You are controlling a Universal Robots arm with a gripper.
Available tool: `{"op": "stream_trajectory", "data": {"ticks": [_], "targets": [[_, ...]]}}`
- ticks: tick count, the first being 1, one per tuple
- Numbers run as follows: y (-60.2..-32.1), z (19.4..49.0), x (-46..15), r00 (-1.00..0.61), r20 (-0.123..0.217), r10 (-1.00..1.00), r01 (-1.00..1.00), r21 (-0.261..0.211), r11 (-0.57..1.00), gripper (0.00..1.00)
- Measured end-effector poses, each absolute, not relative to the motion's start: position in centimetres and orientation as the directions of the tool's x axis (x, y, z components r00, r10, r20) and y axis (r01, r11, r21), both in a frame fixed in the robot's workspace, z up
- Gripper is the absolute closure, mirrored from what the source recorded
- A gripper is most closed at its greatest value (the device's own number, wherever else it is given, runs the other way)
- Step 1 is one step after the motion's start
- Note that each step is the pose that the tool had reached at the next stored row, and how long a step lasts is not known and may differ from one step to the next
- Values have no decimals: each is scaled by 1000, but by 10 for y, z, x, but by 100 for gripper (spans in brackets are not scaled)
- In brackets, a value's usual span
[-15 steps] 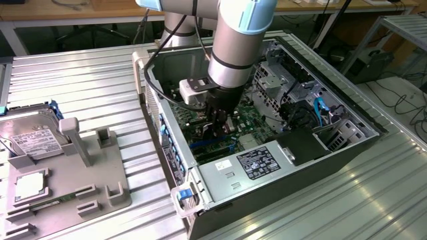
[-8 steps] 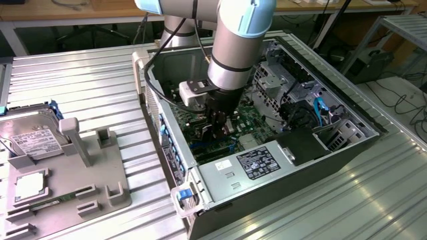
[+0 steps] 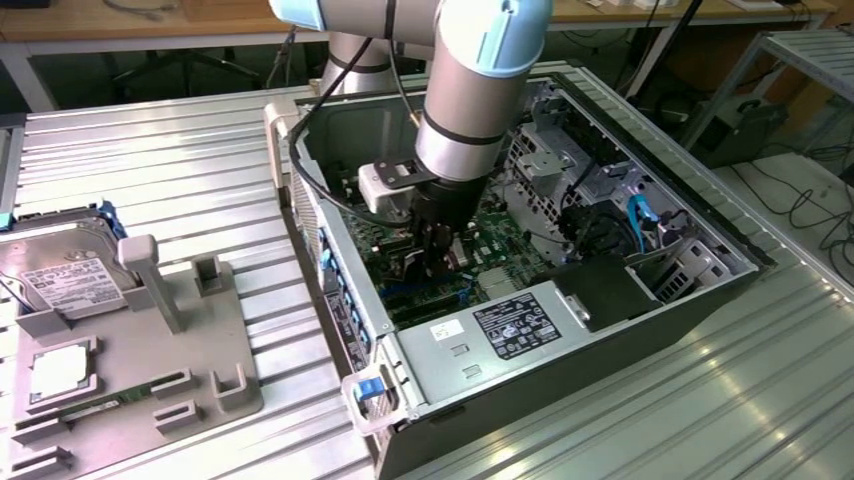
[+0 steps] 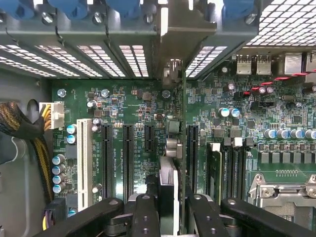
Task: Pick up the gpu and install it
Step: 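Insert the gpu into the slot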
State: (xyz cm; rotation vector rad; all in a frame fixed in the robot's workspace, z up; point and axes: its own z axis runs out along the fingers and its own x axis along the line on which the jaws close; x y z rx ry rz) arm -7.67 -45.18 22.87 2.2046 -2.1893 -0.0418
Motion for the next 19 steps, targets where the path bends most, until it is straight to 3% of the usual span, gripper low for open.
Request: {"op": "stream_trajectory", "data": {"ticks": [11, 13, 19], "targets": [[-451, 221, -77, 6, 0, -1000, -999, 40, -6, 72], [-452, 223, -77, 7, 4, -1000, -999, 40, -7, 65], [-452, 248, -77, 7, 5, -1000, -999, 34, -7, 65]]}}
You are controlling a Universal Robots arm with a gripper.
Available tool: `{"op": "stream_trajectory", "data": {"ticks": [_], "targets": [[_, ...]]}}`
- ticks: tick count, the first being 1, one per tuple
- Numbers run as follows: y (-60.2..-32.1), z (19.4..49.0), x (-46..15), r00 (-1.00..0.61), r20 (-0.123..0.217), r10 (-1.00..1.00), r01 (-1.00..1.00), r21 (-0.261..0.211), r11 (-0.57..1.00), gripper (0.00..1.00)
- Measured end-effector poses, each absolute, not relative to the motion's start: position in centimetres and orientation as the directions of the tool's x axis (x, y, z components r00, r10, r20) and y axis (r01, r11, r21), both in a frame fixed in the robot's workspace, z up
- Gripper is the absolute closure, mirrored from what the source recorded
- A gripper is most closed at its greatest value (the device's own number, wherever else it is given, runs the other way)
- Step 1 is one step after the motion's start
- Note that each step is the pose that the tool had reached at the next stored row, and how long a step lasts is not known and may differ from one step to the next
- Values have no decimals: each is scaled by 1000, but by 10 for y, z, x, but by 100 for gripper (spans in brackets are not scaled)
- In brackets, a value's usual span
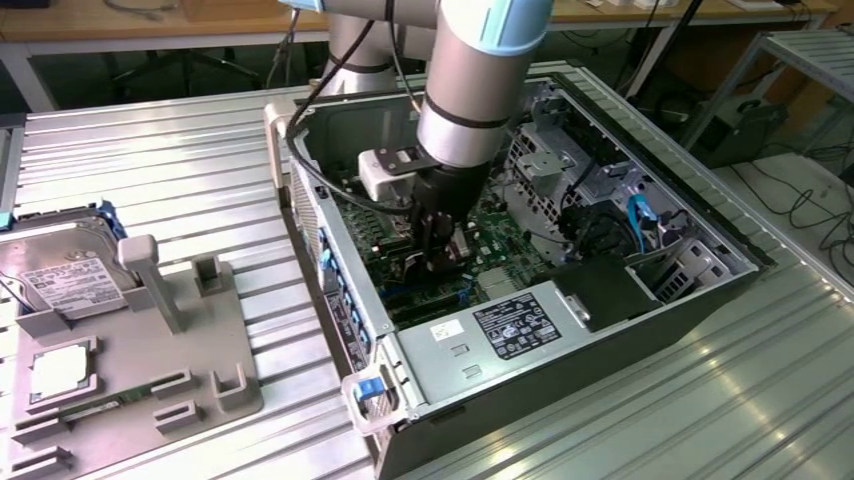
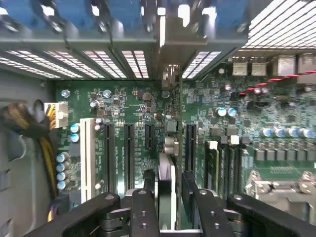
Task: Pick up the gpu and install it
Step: 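Insert the gpu into the slot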
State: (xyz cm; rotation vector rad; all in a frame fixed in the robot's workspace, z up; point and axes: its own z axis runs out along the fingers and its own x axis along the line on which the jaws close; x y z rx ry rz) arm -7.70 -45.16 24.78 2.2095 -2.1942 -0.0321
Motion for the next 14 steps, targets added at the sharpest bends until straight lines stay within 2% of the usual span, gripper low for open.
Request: {"op": "stream_trajectory", "data": {"ticks": [10, 12, 14], "targets": [[-452, 293, -77, 7, 5, -1000, -1000, 28, -7, 65], [-452, 293, -77, 7, 5, -1000, -1000, 28, -7, 79], [-452, 293, -77, 7, 5, -1000, -1000, 28, -7, 89]]}}
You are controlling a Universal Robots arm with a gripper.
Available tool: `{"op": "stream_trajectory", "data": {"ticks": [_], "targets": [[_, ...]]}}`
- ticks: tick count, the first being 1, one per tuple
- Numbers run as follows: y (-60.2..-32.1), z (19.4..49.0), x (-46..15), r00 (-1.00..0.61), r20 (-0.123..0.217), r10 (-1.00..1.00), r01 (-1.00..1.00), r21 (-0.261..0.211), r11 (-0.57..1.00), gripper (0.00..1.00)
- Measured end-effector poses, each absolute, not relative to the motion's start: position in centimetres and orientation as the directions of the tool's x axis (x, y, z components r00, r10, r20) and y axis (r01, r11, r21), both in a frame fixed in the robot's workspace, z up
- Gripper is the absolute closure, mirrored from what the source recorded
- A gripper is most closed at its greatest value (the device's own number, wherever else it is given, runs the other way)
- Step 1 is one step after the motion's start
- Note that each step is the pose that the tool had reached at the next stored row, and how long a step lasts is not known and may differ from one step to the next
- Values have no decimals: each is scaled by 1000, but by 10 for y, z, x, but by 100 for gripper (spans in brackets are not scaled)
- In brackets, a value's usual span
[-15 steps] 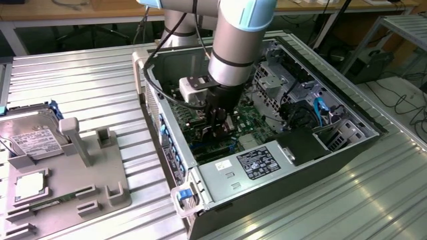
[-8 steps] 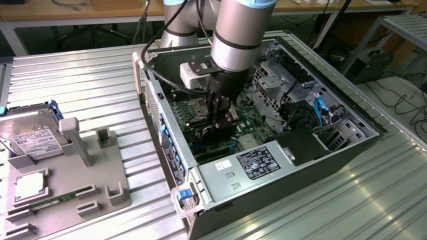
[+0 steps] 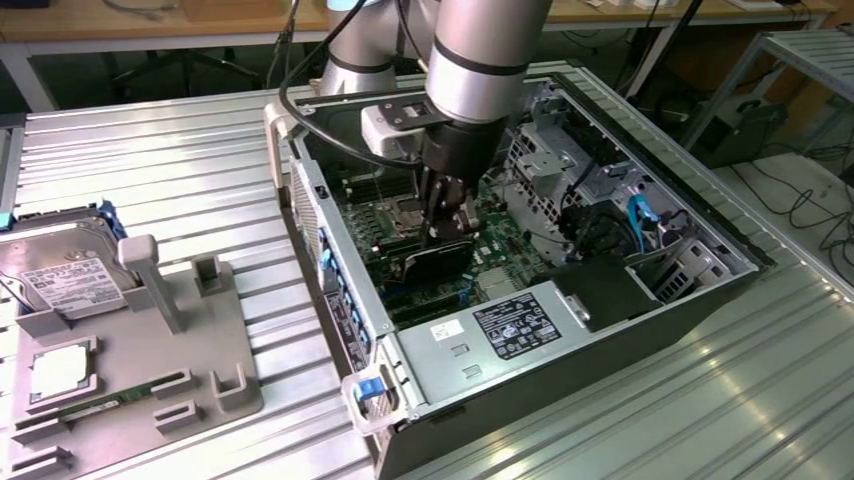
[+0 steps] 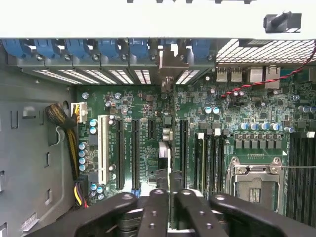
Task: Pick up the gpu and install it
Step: 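Insert the gpu into the slot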
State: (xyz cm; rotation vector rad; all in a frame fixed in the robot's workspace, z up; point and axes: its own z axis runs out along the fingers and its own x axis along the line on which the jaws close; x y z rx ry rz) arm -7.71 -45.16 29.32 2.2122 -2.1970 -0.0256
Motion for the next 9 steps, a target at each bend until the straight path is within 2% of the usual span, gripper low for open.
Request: {"op": "stream_trajectory", "data": {"ticks": [9], "targets": [[-452, 293, -77, 7, 5, -1000, -1000, 28, -7, 89]]}}
